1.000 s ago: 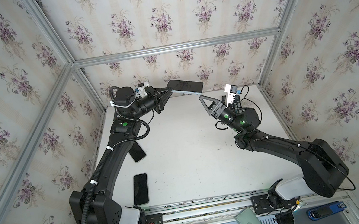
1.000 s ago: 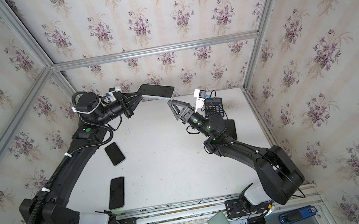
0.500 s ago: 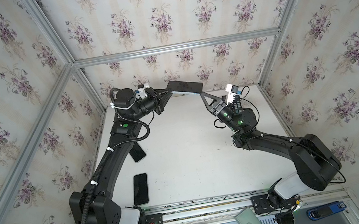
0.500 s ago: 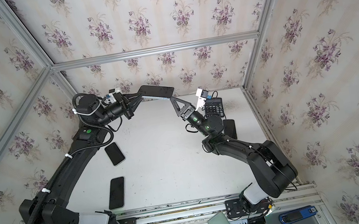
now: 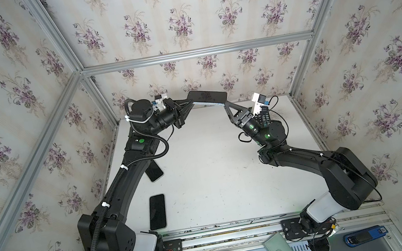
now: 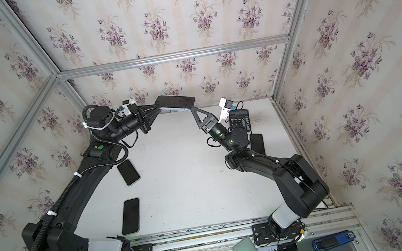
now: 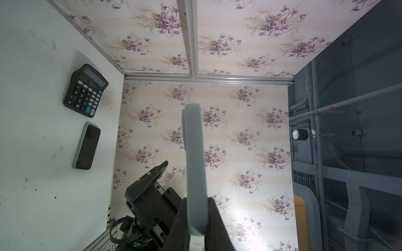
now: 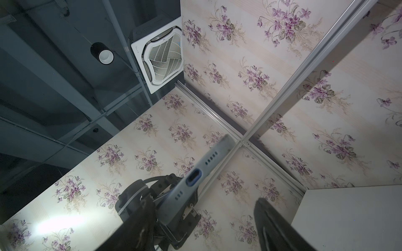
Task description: Take the phone out of the phone case
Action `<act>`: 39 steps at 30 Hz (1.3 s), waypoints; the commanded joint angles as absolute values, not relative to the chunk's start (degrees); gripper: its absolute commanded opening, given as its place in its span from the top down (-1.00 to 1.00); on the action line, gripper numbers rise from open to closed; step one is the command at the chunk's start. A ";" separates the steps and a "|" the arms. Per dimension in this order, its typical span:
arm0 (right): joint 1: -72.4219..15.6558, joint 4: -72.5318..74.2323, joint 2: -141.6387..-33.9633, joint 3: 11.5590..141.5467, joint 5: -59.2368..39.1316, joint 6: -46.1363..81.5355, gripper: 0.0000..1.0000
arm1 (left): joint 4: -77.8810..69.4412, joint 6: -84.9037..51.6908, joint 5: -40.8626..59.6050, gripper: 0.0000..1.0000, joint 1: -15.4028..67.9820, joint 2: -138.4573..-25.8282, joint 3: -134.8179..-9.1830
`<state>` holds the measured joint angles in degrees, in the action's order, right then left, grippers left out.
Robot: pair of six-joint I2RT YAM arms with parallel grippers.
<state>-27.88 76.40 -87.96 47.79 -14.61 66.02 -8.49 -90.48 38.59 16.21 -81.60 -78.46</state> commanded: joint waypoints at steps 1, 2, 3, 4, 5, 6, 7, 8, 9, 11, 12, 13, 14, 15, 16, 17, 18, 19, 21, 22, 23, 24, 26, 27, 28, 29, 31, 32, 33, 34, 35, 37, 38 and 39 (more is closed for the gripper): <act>-27.86 77.19 -88.42 48.61 -14.67 66.44 -0.48 | -13.62 -91.39 40.93 1.00 16.45 -81.30 -78.65; -27.86 77.02 -88.50 48.61 -14.76 66.43 -0.47 | -13.76 -91.54 40.84 1.00 16.49 -81.30 -78.74; -27.86 76.62 -88.59 48.60 -14.77 66.45 -0.44 | -13.77 -91.63 40.79 1.00 16.46 -81.30 -78.91; -27.86 76.38 -88.72 48.46 -14.72 66.60 -0.42 | -13.87 -91.82 40.70 1.00 16.52 -81.30 -79.07; -27.86 76.45 -88.85 48.33 -14.76 66.64 -0.39 | -13.95 -92.08 40.64 1.00 16.45 -81.30 -79.25; -27.86 76.59 -89.07 48.14 -14.85 66.91 -0.38 | -14.09 -92.35 40.62 1.00 16.48 -81.30 -79.35; -27.86 76.87 -89.28 47.94 -14.69 67.15 -0.36 | -14.13 -92.61 40.44 1.00 16.52 -81.30 -79.53; -27.86 77.20 -89.53 47.75 -14.53 67.45 -0.34 | -14.13 -92.79 40.33 1.00 16.55 -81.30 -79.60; -27.86 77.55 -89.85 47.80 -14.75 67.59 -0.32 | -14.13 -93.05 40.29 1.00 16.54 -81.29 -79.84; -27.86 77.70 -90.25 47.51 -14.78 67.76 -0.29 | -14.24 -93.63 40.15 1.00 16.58 -81.30 -80.07; -27.86 77.71 -90.44 47.47 -14.97 67.75 -0.28 | -14.34 -94.07 40.04 1.00 16.61 -81.21 -80.15; -27.94 77.74 -90.66 47.45 -15.12 67.73 -0.27 | -14.39 -94.49 39.77 1.00 16.61 -81.13 -80.08; -27.99 77.66 -90.78 47.27 -15.10 67.68 -0.26 | -14.35 -94.77 39.49 1.00 16.70 -81.02 -80.07; -28.10 77.70 -91.03 47.19 -15.18 67.76 -0.26 | -14.37 -95.07 39.17 1.00 16.69 -80.91 -80.24; -28.21 77.62 -91.27 47.32 -15.53 67.48 -0.25 | -14.33 -95.41 38.90 1.00 16.73 -80.83 -80.26; -28.37 76.81 -91.38 47.58 -16.01 67.26 -0.24 | -14.36 -95.70 38.48 1.00 16.86 -80.71 -80.39; -28.60 75.72 -91.48 47.91 -16.70 66.78 -0.24 | -14.20 -96.03 38.13 1.00 16.94 -80.69 -80.44; -28.89 74.75 -91.73 48.23 -17.37 66.09 -0.23 | -14.16 -96.40 37.80 1.00 17.09 -80.64 -80.46; -29.49 73.14 -92.23 48.62 -17.89 65.35 -0.22 | -14.83 -97.72 37.11 1.00 17.30 -80.51 -80.27; -29.66 73.41 -92.80 48.35 -17.55 65.45 -0.22 | -15.61 -98.57 36.79 1.00 17.47 -80.55 -80.23; -29.66 74.29 -93.41 47.98 -17.14 65.81 -0.21 | -16.34 -98.98 36.94 1.00 17.62 -80.72 -80.46; -29.70 75.24 -94.26 47.53 -16.31 66.58 -0.21 | -16.36 -98.99 37.30 1.00 17.75 -80.94 -81.29; -29.41 78.05 -95.71 47.43 -15.56 68.22 -0.20 | -15.43 -98.49 37.09 1.00 17.80 -80.71 -81.70; -29.27 79.45 -96.01 47.50 -15.50 68.80 -0.20 | -15.32 -98.31 36.75 1.00 17.55 -80.39 -81.33; -29.27 79.98 -95.54 47.40 -15.78 68.70 -0.23 | -15.23 -98.13 37.00 1.00 17.18 -80.25 -80.94; -29.11 78.98 -94.51 47.23 -16.13 68.08 -0.27 | -15.27 -98.09 37.21 1.00 16.91 -80.24 -80.75; -28.58 72.03 -90.78 46.83 -18.08 65.19 -0.40 | -15.73 -97.27 38.33 1.00 16.53 -80.67 -80.73; -27.97 67.77 -88.77 46.82 -19.28 63.84 -0.46 | -15.45 -96.12 39.37 1.00 16.20 -81.02 -81.34; -26.98 62.59 -86.18 46.95 -20.84 62.49 -0.51 | -14.36 -94.22 40.36 1.00 15.68 -81.33 -82.15; -25.71 57.64 -83.72 46.98 -22.38 61.30 -0.55 | -12.34 -90.64 41.57 1.00 15.03 -81.59 -83.31; -24.16 53.17 -81.08 47.06 -23.95 60.14 -0.58 | -9.55 -86.12 43.51 1.00 14.46 -82.24 -85.07; -21.01 40.39 -75.70 48.28 -27.49 56.37 -0.62 | -4.53 -77.71 48.25 1.00 13.82 -84.00 -88.88; -19.74 31.44 -72.91 50.22 -29.65 52.12 -0.63 | -3.02 -73.02 50.52 1.00 13.80 -84.64 -90.24; -18.96 22.41 -70.81 52.63 -31.45 46.98 -0.65 | -0.71 -68.29 52.32 1.00 13.80 -85.03 -91.68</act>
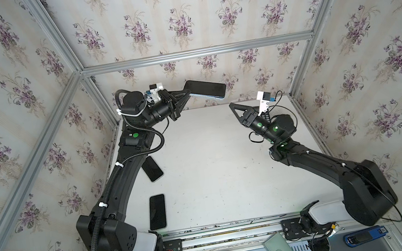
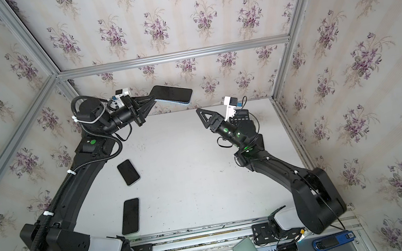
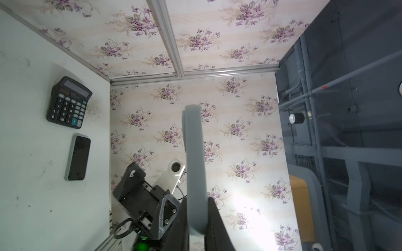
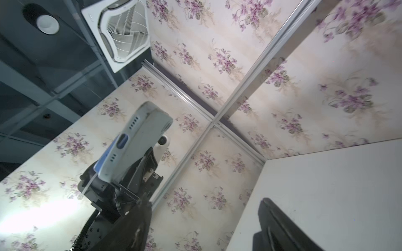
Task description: Take the phone out of the phone case
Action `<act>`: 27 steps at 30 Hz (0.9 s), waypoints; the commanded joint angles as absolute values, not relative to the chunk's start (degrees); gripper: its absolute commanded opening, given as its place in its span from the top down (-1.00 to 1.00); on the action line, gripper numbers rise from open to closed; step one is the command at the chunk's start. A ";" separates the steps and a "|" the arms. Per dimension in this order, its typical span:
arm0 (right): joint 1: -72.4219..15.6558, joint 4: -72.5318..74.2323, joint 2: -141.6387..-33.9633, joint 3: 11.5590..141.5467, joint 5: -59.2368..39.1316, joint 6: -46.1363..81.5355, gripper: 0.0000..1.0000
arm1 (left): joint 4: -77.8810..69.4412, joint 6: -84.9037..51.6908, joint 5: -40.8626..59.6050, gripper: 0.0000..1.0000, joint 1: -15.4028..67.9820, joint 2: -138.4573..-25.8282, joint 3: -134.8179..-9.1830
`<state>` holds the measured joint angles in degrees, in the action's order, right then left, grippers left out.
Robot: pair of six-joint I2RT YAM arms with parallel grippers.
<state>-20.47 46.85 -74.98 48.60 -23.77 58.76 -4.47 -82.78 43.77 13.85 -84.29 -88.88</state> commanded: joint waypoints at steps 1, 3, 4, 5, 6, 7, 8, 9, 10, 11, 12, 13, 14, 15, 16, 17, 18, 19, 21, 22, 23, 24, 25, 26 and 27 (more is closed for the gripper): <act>-18.47 11.48 -69.09 56.43 -33.22 39.68 -0.67 | 2.95 -62.48 53.74 1.00 13.87 -85.33 -93.51; -18.28 -7.03 -67.49 63.20 -36.24 24.81 -0.68 | 9.27 -50.37 56.48 1.00 14.22 -85.46 -96.56; -18.28 -16.03 -67.21 66.65 -36.77 17.72 -0.68 | 13.95 -43.59 56.46 1.00 14.41 -85.41 -98.32; -18.28 -23.09 -66.98 69.30 -36.87 10.23 -0.68 | 18.85 -37.14 56.86 1.00 14.41 -85.34 -100.23; -18.19 -27.70 -66.69 70.89 -37.06 5.15 -0.68 | 22.73 -31.88 57.51 1.00 14.41 -85.28 -101.65; -18.09 -31.33 -66.31 72.41 -37.21 -0.45 -0.68 | 27.16 -25.89 57.64 1.00 14.41 -84.94 -103.41; -17.92 -34.02 -65.86 73.37 -37.11 -4.61 -0.69 | 30.76 -20.49 57.34 1.00 14.41 -84.16 -104.33; -17.78 -35.45 -65.41 74.00 -37.20 -8.18 -0.69 | 33.09 -16.28 57.18 1.00 14.41 -83.23 -104.62; -17.67 -36.33 -65.21 74.32 -38.16 -11.97 -0.69 | 35.27 -11.96 56.97 1.00 14.41 -82.00 -104.47; -17.67 -36.82 -65.19 74.70 -39.37 -14.75 -0.68 | 35.63 -9.77 56.99 1.00 14.40 -80.84 -103.63; -17.67 -37.14 -65.39 75.10 -41.14 -17.13 -0.66 | 35.68 -8.15 57.67 1.00 14.46 -79.82 -102.80; -17.66 -37.05 -65.99 75.51 -43.31 -18.48 -0.64 | 35.89 -6.76 58.97 1.00 14.50 -79.03 -102.26; -17.66 -37.05 -66.70 75.83 -45.35 -19.55 -0.63 | 36.14 -5.39 59.56 1.00 14.74 -78.32 -101.60; -17.67 -37.16 -67.41 76.13 -47.00 -20.64 -0.61 | 36.48 -4.13 59.63 1.00 15.08 -77.72 -101.14; -17.75 -37.62 -68.29 76.69 -48.44 -21.84 -0.59 | 37.34 -2.58 59.59 1.00 15.57 -77.14 -100.76; -17.79 -38.52 -69.19 77.63 -50.09 -23.31 -0.55 | 38.49 -1.06 59.56 1.00 16.16 -76.70 -100.64; -17.84 -39.93 -69.83 78.47 -51.69 -25.41 -0.54 | 39.81 0.26 59.45 1.00 16.70 -76.46 -100.71; -17.93 -41.31 -70.33 79.38 -53.05 -27.63 -0.53 | 41.73 2.28 59.12 1.00 17.23 -76.21 -100.98; -18.09 -42.41 -70.65 80.22 -54.23 -30.16 -0.50 | 44.18 4.83 57.87 1.00 17.79 -75.65 -100.92; -18.09 -42.58 -70.71 80.57 -54.63 -31.29 -0.48 | 45.57 6.24 56.98 1.00 18.08 -75.46 -100.96; -18.03 -43.19 -70.96 81.12 -54.91 -32.61 -0.45 | 46.97 7.65 55.98 1.00 18.42 -75.50 -101.42; -18.22 -44.21 -71.50 81.86 -54.89 -33.95 -0.41 | 47.91 8.49 55.41 1.00 18.75 -75.50 -101.64; -18.61 -45.26 -71.95 82.69 -54.47 -35.23 -0.38 | 48.73 9.30 54.76 1.00 19.12 -75.54 -101.87; -19.29 -45.88 -72.39 83.30 -54.17 -36.41 -0.35 | 49.39 9.99 54.15 1.00 19.50 -75.59 -102.16; -19.83 -46.09 -72.76 83.81 -54.29 -36.81 -0.31 | 49.85 10.43 53.83 1.00 19.74 -75.59 -102.36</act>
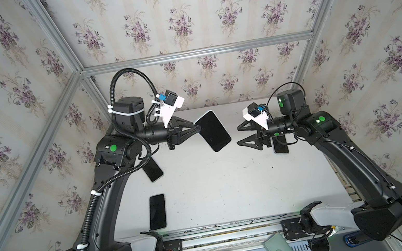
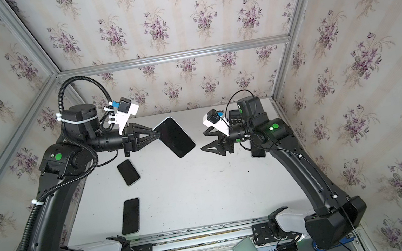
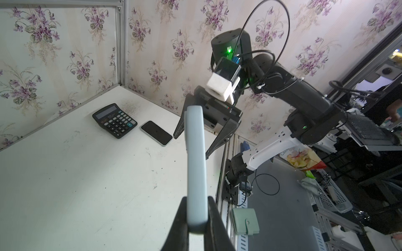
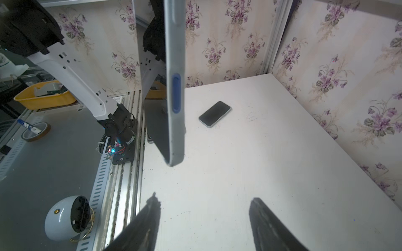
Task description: Take the phone out of the phone case
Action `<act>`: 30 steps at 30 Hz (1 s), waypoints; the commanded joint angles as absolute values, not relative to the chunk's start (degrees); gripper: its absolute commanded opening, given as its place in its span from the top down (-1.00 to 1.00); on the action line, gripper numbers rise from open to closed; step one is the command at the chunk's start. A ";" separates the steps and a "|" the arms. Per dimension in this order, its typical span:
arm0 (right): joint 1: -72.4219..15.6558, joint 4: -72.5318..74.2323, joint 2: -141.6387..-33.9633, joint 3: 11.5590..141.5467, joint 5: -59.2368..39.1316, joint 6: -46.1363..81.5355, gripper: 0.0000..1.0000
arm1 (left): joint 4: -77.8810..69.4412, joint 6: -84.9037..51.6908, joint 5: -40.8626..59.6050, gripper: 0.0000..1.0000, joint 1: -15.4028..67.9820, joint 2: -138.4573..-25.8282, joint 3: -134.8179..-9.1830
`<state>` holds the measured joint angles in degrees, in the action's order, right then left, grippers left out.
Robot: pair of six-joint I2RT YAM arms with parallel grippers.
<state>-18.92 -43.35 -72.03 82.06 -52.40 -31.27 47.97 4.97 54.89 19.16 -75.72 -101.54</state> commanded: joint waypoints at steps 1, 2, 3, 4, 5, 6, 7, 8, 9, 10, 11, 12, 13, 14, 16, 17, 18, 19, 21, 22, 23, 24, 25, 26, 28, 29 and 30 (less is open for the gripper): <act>-20.46 -46.35 -73.37 84.54 -55.00 -36.74 -0.28 | 50.16 10.87 53.41 1.00 19.86 -75.59 -102.37; -21.15 -46.84 -73.97 85.16 -55.28 -36.81 -0.26 | 50.34 11.14 52.97 1.00 19.95 -75.59 -102.32; -21.77 -47.45 -74.44 85.54 -55.08 -37.35 -0.23 | 50.44 11.42 52.74 1.00 19.95 -75.59 -102.31; -22.28 -48.58 -74.90 85.93 -55.10 -38.64 -0.17 | 50.53 11.59 52.52 1.00 20.04 -75.60 -102.33; -22.67 -49.56 -75.29 86.15 -54.89 -39.84 -0.14 | 50.62 11.81 52.44 1.00 20.04 -75.59 -102.35; -22.81 -49.83 -75.40 86.22 -54.68 -40.15 -0.12 | 50.76 12.01 52.49 1.00 20.13 -75.59 -102.36; -22.86 -49.75 -75.46 86.14 -54.74 -40.08 -0.10 | 50.87 12.26 52.38 1.00 20.20 -75.59 -102.17; -22.92 -49.66 -75.49 86.07 -54.88 -40.10 -0.08 | 50.97 12.45 52.25 1.00 20.21 -75.50 -102.05; -22.98 -49.66 -75.50 85.96 -55.00 -40.08 -0.06 | 51.06 12.64 52.17 1.00 20.30 -75.43 -101.87; -23.02 -49.66 -75.62 85.87 -55.10 -39.99 -0.04 | 51.06 12.82 51.87 1.00 20.29 -75.32 -101.63; -23.16 -49.66 -75.73 85.78 -55.17 -39.99 -0.02 | 51.13 12.91 51.64 1.00 20.30 -75.24 -101.54; -23.48 -49.74 -75.89 85.69 -55.12 -39.99 -0.01 | 51.15 12.99 51.63 1.00 20.30 -75.24 -101.51; -23.70 -49.67 -75.99 85.69 -54.96 -40.01 -0.01 | 51.15 13.05 51.91 1.00 20.39 -75.28 -101.58; -23.98 -49.66 -76.27 85.74 -54.59 -39.99 0.00 | 51.20 13.04 52.15 1.00 20.48 -75.25 -101.58; -24.25 -49.66 -76.66 85.91 -54.48 -40.08 0.03 | 51.15 13.18 52.37 1.00 20.65 -75.23 -101.56; -24.38 -49.66 -76.90 86.04 -54.57 -40.03 0.04 | 51.15 13.18 52.66 1.00 20.74 -75.24 -101.44; -24.59 -49.64 -77.02 86.13 -54.56 -40.08 0.04 | 51.15 13.23 52.93 1.00 20.82 -75.24 -101.44; -24.87 -49.57 -77.12 86.13 -54.50 -40.08 0.06 | 51.15 13.18 53.09 1.00 21.04 -75.24 -101.55; -25.05 -49.49 -77.34 86.13 -54.33 -40.17 0.08 | 51.15 13.27 53.28 1.00 21.48 -75.15 -101.52; -25.23 -49.44 -77.50 86.13 -54.25 -40.23 0.09 | 51.15 13.37 53.18 1.00 21.70 -75.15 -101.46; -25.31 -49.56 -77.61 86.20 -54.23 -40.34 0.11 | 51.15 13.36 53.09 1.00 21.83 -75.06 -101.51; -25.40 -49.65 -77.74 86.25 -54.23 -40.35 0.13 | 51.15 13.47 53.23 1.00 21.97 -74.95 -101.51; -25.49 -49.66 -77.77 86.31 -54.23 -40.39 0.15 | 51.15 13.54 53.26 1.00 21.97 -74.91 -101.44; -25.64 -49.83 -77.74 86.31 -54.31 -40.56 0.18 | 51.15 13.63 53.35 1.00 22.02 -74.89 -101.49; -25.84 -50.26 -77.78 86.53 -54.32 -40.75 0.23 | 51.15 13.73 53.46 1.00 22.04 -74.90 -101.34; -25.93 -50.75 -77.77 86.65 -54.24 -41.10 0.24 | 51.15 13.84 53.43 1.00 22.02 -74.81 -101.33; -26.01 -51.11 -77.76 86.75 -54.15 -41.38 0.25 | 51.15 13.97 53.44 1.00 22.06 -74.76 -101.16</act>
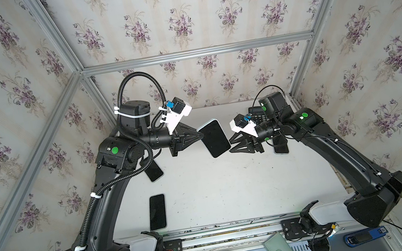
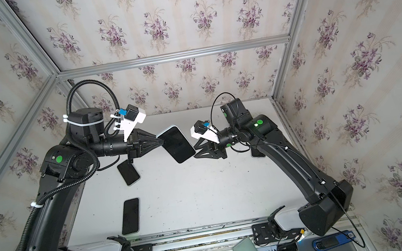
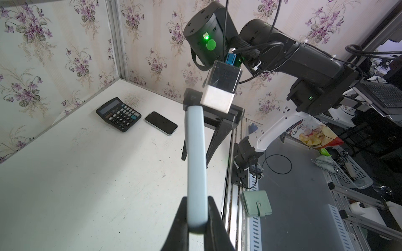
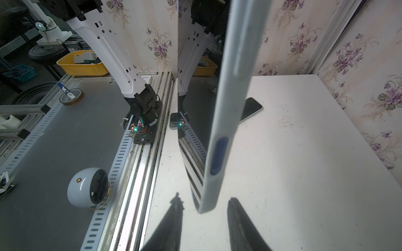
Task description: Take the phone out of the phone case
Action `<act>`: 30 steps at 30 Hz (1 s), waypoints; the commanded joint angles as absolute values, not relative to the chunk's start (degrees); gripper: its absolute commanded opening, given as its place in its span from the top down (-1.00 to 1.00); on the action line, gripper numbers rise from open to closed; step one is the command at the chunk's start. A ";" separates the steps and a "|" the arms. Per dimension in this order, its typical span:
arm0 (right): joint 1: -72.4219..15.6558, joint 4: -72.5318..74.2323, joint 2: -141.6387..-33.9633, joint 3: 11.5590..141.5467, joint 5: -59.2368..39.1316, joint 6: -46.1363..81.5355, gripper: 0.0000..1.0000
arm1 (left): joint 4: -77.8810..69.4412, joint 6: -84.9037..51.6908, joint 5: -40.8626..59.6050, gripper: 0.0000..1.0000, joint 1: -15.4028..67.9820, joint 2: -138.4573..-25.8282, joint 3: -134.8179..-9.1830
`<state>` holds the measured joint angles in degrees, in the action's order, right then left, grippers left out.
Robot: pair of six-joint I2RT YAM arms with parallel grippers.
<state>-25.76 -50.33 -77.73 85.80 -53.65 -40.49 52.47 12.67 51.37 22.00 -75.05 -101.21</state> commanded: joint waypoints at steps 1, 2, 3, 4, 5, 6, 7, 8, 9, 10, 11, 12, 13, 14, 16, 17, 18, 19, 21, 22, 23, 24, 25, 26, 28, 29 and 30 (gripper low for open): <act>-26.10 -51.35 -77.77 86.84 -53.99 -41.53 0.27 | 51.15 14.06 53.40 1.00 22.11 -74.63 -100.99; -26.19 -51.56 -77.72 86.82 -53.89 -41.62 0.28 | 51.15 14.07 53.42 1.00 22.11 -74.62 -100.85; -26.40 -51.80 -77.77 86.92 -53.71 -41.82 0.28 | 51.15 14.15 53.43 1.00 22.15 -74.69 -100.82; -26.62 -52.01 -77.78 86.92 -53.54 -42.01 0.29 | 51.15 14.30 53.47 1.00 22.15 -74.73 -100.73; -26.88 -52.18 -77.85 87.01 -53.50 -42.16 0.30 | 51.15 14.29 53.44 1.00 22.15 -74.72 -100.65; -27.10 -52.55 -77.95 87.22 -53.40 -42.39 0.31 | 51.15 14.43 53.45 1.00 22.15 -74.74 -100.59; -27.31 -53.17 -78.20 87.46 -53.31 -42.77 0.34 | 51.15 14.50 53.39 1.00 22.13 -74.75 -100.56; -27.49 -53.67 -78.42 87.83 -53.17 -43.10 0.36 | 51.15 14.63 53.46 1.00 22.15 -74.64 -100.57; -27.59 -54.15 -78.57 88.02 -53.02 -43.39 0.38 | 51.15 14.64 53.48 1.00 22.15 -74.62 -100.64; -27.76 -54.47 -78.68 88.15 -52.85 -43.63 0.40 | 51.20 14.76 53.44 1.00 22.14 -74.63 -100.59; -27.90 -54.72 -78.79 88.14 -52.75 -43.89 0.42 | 51.15 14.85 53.44 1.00 22.15 -74.71 -100.60; -28.07 -54.92 -78.76 88.21 -52.62 -44.07 0.43 | 51.15 14.86 53.57 1.00 22.15 -74.71 -100.59; -28.29 -55.16 -78.82 88.20 -52.47 -44.27 0.44 | 51.15 14.99 53.48 1.00 22.15 -74.78 -100.49; -28.45 -55.41 -78.83 88.25 -52.47 -44.51 0.46 | 51.15 14.96 53.61 1.00 22.15 -74.78 -100.46; -28.65 -56.14 -78.76 88.41 -52.17 -44.97 0.48 | 51.15 15.27 53.54 1.00 22.15 -74.74 -100.46; -28.76 -56.40 -78.84 88.44 -51.99 -45.24 0.49 | 51.16 15.38 53.48 1.00 22.15 -74.74 -100.46; -28.91 -56.71 -78.82 88.50 -51.86 -45.47 0.50 | 51.17 15.49 53.52 1.00 22.15 -74.75 -100.46; -29.07 -57.02 -78.82 88.58 -51.79 -45.76 0.52 | 51.21 15.56 53.37 1.00 22.15 -74.79 -100.39; -29.30 -57.54 -78.83 88.68 -51.69 -46.14 0.53 | 51.15 15.69 53.46 1.00 22.15 -74.81 -100.48; -29.52 -57.78 -78.77 88.73 -51.55 -46.36 0.54 | 51.15 15.74 53.40 1.00 22.14 -74.87 -100.51; -29.74 -58.07 -78.74 88.77 -51.38 -46.62 0.55 | 51.16 15.82 53.37 1.00 22.14 -74.88 -100.47; -29.91 -58.22 -78.68 88.68 -51.29 -46.88 0.56 | 51.15 15.87 53.44 1.00 22.14 -74.94 -100.47; -29.92 -58.40 -78.64 88.68 -51.09 -47.16 0.57 | 51.15 15.83 53.43 1.00 22.15 -74.93 -100.51; -29.95 -58.49 -78.65 88.68 -50.91 -47.56 0.60 | 51.15 15.74 53.75 1.00 22.15 -74.98 -100.62; -32.19 -58.54 -78.77 88.86 -50.50 -48.05 0.63 | 51.17 15.65 53.92 1.00 22.15 -74.89 -100.51; -32.64 -58.65 -78.91 88.86 -50.25 -48.43 0.65 | 51.15 15.64 53.95 1.00 22.15 -74.81 -100.35; -32.97 -58.86 -78.93 88.94 -49.80 -48.91 0.68 | 51.15 15.56 53.75 1.00 22.13 -74.80 -100.32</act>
